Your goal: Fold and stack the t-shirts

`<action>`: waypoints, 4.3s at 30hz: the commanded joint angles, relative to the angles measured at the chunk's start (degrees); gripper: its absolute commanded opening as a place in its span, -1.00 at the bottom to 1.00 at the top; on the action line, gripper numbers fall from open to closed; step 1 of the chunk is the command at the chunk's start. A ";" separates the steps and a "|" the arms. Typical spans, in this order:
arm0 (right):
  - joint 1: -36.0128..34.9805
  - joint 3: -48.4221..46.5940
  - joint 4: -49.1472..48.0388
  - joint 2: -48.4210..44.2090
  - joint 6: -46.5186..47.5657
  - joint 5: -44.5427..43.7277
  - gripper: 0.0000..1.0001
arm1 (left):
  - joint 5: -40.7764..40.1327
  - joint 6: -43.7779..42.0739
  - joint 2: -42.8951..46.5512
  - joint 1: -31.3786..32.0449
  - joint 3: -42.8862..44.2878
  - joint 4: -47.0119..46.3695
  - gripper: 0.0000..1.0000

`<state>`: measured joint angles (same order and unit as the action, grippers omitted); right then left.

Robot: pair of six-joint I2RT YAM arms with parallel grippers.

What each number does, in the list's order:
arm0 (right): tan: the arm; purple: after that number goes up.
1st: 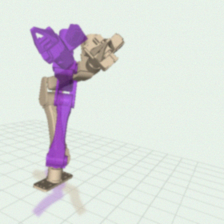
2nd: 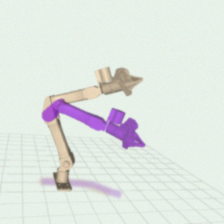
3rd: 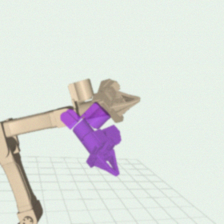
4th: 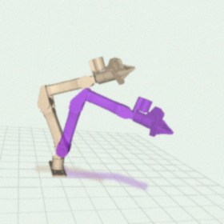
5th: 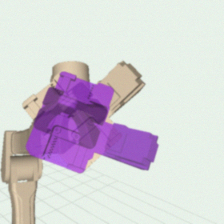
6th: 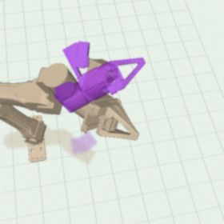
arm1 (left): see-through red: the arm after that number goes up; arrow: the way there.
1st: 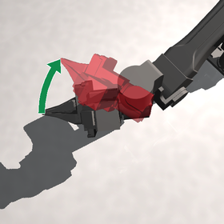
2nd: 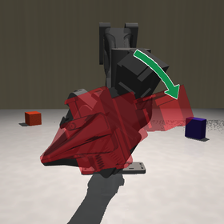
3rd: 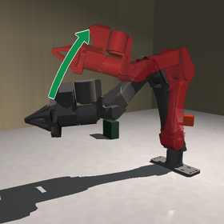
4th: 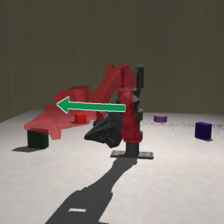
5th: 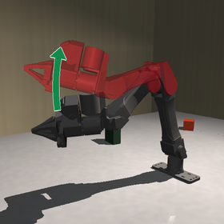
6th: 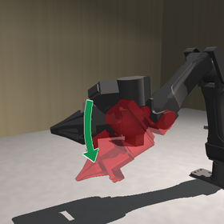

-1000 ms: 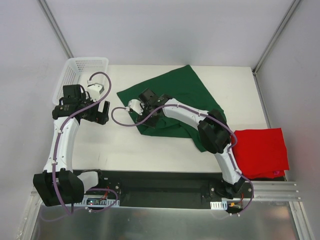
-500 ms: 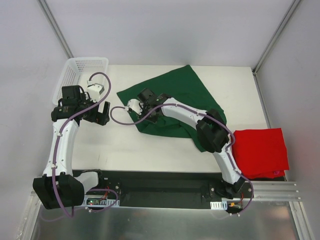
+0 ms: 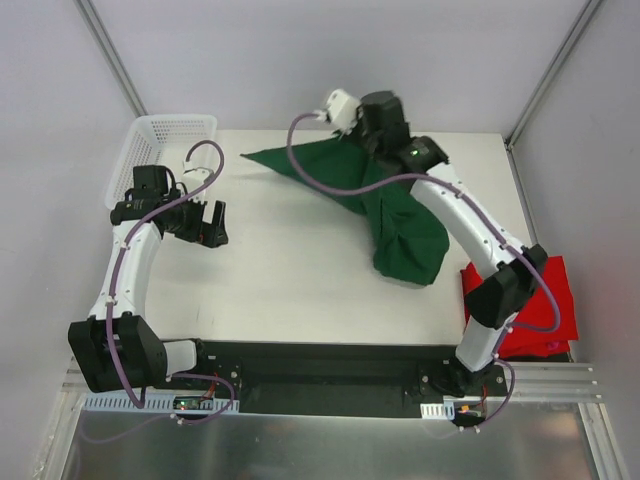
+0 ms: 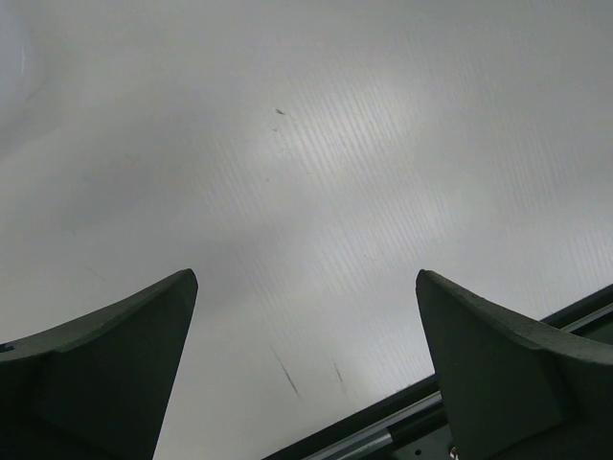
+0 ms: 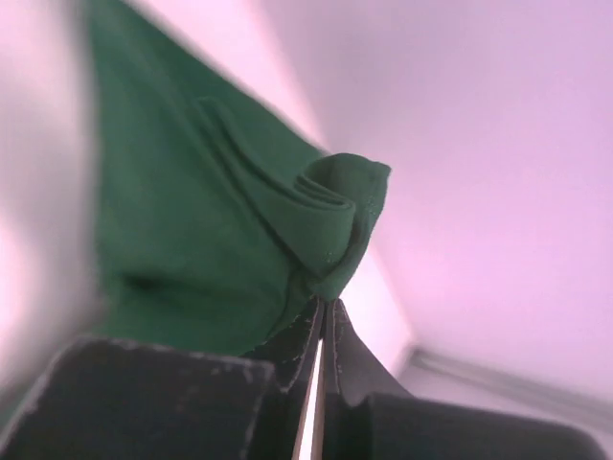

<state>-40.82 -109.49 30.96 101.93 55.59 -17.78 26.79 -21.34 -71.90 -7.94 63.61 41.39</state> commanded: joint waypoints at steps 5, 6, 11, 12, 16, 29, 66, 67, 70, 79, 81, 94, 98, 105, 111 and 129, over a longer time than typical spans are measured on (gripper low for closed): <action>23.23 -22.58 -25.22 20.56 25.93 -22.19 -0.98 | 4.41 1.74 0.88 0.39 3.01 0.63 0.99; 24.11 -23.65 -38.47 22.94 40.59 -26.47 -0.84 | 4.42 1.92 0.97 0.73 2.92 0.63 0.99; 24.65 -16.57 -71.38 28.70 67.28 -32.91 0.97 | 5.03 2.01 1.15 1.44 1.78 0.54 0.99; 24.30 -7.41 -70.95 26.24 63.01 -33.45 0.93 | 4.94 1.83 1.06 1.79 1.51 0.54 0.99; 21.05 4.27 -48.36 13.41 37.18 -33.20 0.93 | 4.51 1.83 -0.43 2.76 1.95 0.45 0.99; 18.14 9.38 9.54 5.64 -1.45 -1.76 0.87 | -6.04 4.47 -14.40 15.94 15.92 0.45 0.99; 15.24 7.36 7.19 27.62 -8.13 -4.54 0.59 | -5.69 4.82 -29.44 20.69 36.06 5.28 0.99; 15.24 7.54 7.10 27.62 -7.96 -5.15 0.44 | -5.60 4.99 -29.35 20.69 35.88 5.11 0.99; 15.24 8.41 7.62 26.74 -7.96 -3.15 -0.28 | -5.60 4.91 -29.09 20.69 35.18 4.67 0.99; 9.80 19.83 15.26 13.42 -4.00 15.30 -0.98 | -6.92 4.03 -29.70 20.69 35.52 4.58 0.99; 7.34 21.42 18.94 10.15 -3.04 20.21 -0.98 | -7.53 3.85 -30.05 20.69 35.79 4.49 0.99; -0.14 14.93 38.56 -6.21 -4.88 24.59 -0.98 | -7.27 4.20 -31.46 21.13 37.99 4.58 0.99; 0.65 13.26 39.09 -10.34 -4.00 16.22 -0.98 | -7.80 3.85 -30.76 21.48 37.29 4.58 0.99; 5.12 17.65 40.15 -8.95 -1.01 1.72 -0.18 | -7.54 3.77 -30.67 21.66 36.76 4.58 0.99; 14.80 10.28 35.67 -5.17 -2.86 -2.93 -0.13 | -9.46 4.03 -35.06 23.14 42.62 4.76 0.99; 22.62 17.20 29.34 -0.84 -14.28 15.05 -0.22 | -18.52 -14.77 -70.04 37.64 75.36 8.02 0.99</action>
<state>-19.00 -97.03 59.99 105.45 44.47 -8.56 12.45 -26.92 -140.75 25.32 140.59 49.21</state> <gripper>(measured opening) 0.397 0.993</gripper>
